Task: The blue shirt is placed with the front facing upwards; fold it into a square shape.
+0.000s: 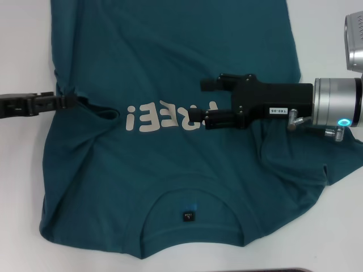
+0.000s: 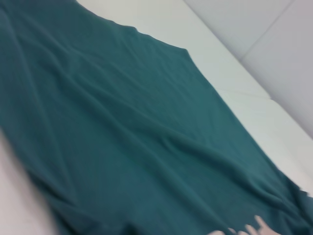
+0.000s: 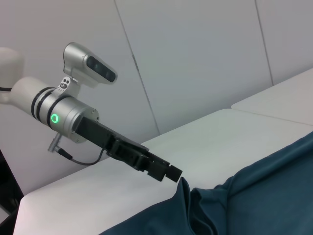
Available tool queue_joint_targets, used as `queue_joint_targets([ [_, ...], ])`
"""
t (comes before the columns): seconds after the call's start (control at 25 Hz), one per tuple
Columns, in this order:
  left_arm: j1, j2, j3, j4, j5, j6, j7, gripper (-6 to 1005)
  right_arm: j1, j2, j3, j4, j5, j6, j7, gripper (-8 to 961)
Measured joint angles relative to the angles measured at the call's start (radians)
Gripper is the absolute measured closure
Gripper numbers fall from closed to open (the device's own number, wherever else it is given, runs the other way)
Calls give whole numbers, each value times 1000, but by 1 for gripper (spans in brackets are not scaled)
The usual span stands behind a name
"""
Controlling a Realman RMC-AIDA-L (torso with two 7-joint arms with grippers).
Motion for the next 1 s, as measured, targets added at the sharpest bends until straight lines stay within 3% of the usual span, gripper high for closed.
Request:
queue_joint_targets([
  [0.48, 11, -5, 1, 36, 5, -117, 66, 152, 1, 0, 0, 7, 0, 9, 14, 46],
  [1.0, 13, -19, 15, 62, 5, -66, 126, 155, 1, 0, 0, 10, 0, 9, 15, 46],
])
